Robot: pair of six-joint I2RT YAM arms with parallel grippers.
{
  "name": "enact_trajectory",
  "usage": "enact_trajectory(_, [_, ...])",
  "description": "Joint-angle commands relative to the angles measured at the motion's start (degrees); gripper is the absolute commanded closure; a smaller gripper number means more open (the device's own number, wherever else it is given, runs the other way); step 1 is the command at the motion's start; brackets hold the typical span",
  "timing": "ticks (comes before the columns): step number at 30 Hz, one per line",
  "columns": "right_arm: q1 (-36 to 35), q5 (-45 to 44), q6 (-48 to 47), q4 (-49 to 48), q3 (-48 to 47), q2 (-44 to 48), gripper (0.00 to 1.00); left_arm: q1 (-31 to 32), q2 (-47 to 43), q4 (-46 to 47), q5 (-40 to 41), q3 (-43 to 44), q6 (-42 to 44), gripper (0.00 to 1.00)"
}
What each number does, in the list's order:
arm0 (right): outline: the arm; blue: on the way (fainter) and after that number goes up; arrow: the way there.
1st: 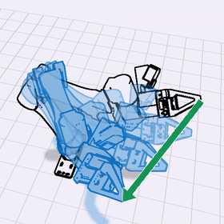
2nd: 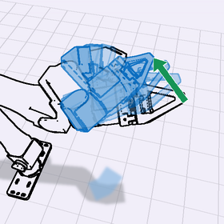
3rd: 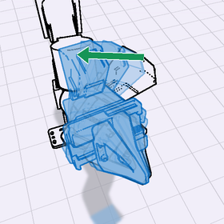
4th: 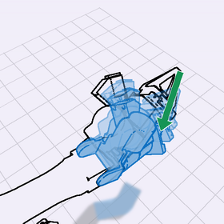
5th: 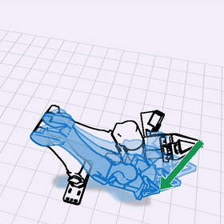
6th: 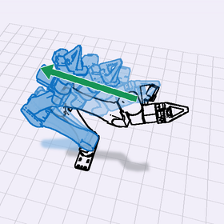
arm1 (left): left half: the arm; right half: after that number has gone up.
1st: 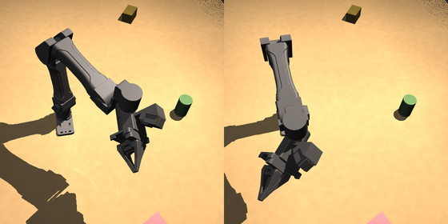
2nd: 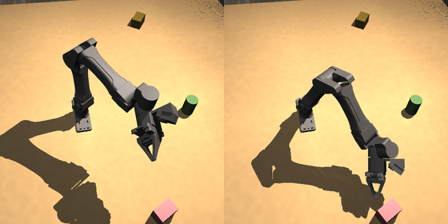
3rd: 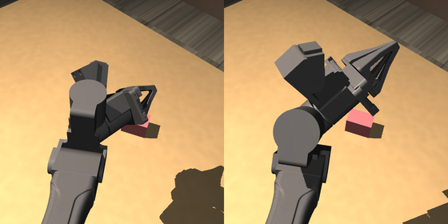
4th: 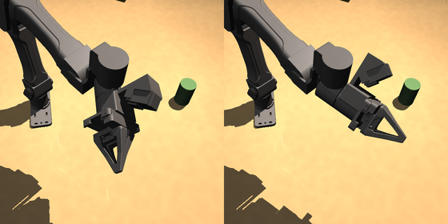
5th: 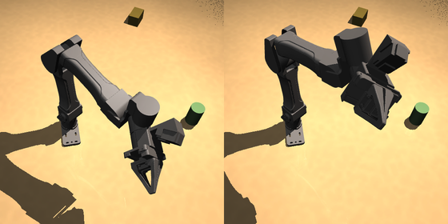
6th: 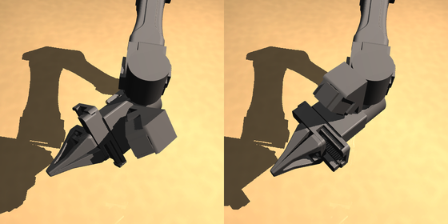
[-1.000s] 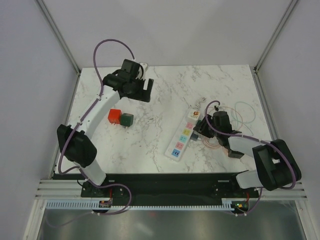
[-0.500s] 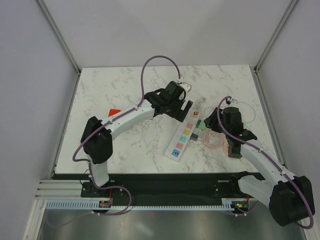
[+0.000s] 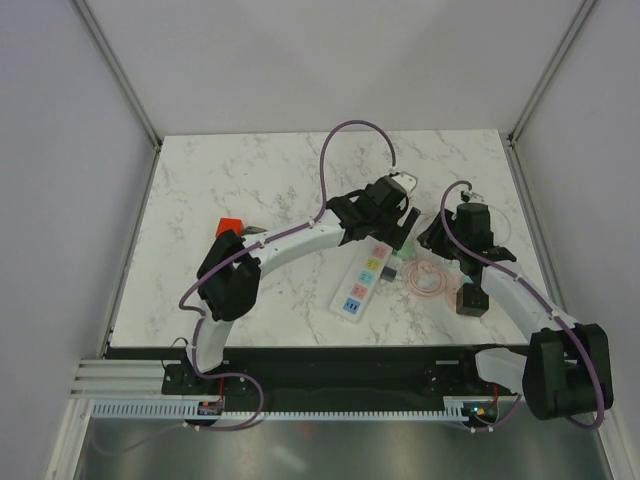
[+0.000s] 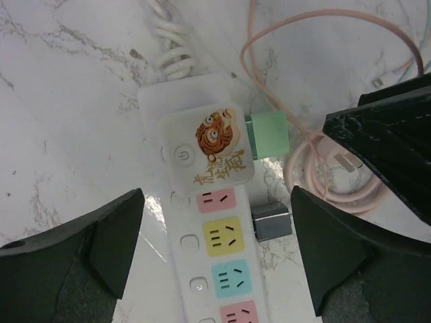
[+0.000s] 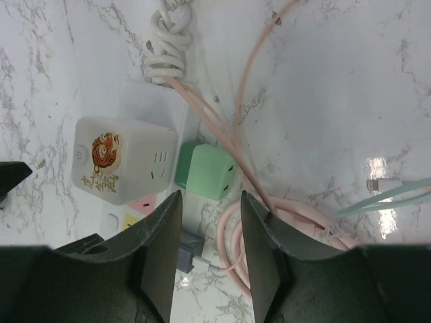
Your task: Pull the plug off the socket
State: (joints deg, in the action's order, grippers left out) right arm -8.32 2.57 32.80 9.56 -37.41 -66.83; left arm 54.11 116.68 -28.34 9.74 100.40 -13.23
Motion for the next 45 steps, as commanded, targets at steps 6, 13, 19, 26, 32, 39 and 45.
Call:
enact_trajectory(6, [3.13,9.55,1.39,-8.85,1.02,-3.75,0.53,2.67,4.6,3.73,7.92,5.68,-0.83,0.05])
enact_trajectory(13, [3.31,11.94,3.33,-12.37,1.55,-5.59,0.53,4.25,6.62,3.73,12.59,6.65,-0.21,0.07])
enact_trajectory(19, [3.57,10.7,3.24,-11.67,-0.38,-7.87,0.54,4.25,8.47,3.73,12.85,7.88,-0.13,0.12])
enact_trajectory(26, [4.01,13.16,3.59,-10.7,-4.42,-14.46,0.55,4.25,9.79,4.34,12.15,8.23,0.75,0.33])
enact_trajectory(32, [3.92,12.2,3.06,-12.72,-4.87,-17.37,0.55,4.25,10.85,4.69,10.39,8.15,-0.3,0.28])
enact_trajectory(39, [4.01,11.68,2.98,-13.69,-4.34,-17.81,0.56,3.9,12.07,1.54,6.7,13.41,-3.2,0.29])
enact_trajectory(45, [4.19,10.53,2.71,-13.17,-3.9,-16.93,0.55,3.64,13.74,-1.02,2.92,15.26,-2.94,0.28])
